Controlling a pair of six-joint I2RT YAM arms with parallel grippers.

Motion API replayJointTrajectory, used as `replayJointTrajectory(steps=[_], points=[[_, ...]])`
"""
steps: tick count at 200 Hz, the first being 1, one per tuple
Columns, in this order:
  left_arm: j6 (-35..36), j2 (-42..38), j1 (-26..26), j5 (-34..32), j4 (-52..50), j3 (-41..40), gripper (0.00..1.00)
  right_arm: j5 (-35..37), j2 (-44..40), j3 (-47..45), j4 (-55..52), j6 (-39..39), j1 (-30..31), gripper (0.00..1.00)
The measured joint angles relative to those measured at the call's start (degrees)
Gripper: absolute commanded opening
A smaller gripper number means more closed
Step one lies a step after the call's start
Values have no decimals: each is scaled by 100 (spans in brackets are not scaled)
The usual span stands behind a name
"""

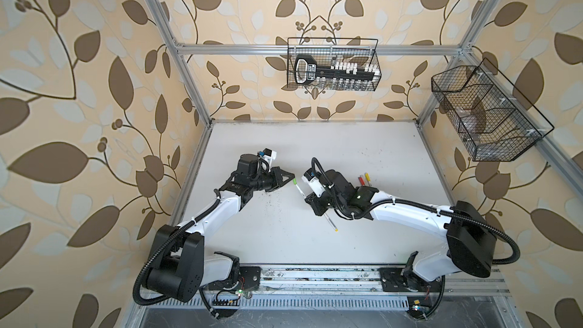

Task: Insert pens into pen caps
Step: Put on the pen cap to the pen.

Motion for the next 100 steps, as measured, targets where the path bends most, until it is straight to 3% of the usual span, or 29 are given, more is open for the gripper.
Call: replayJointTrajectory(steps=[100], points=[[-4,-68,-13,2,70,0,1,-66,22,114,50,35,-92,1]])
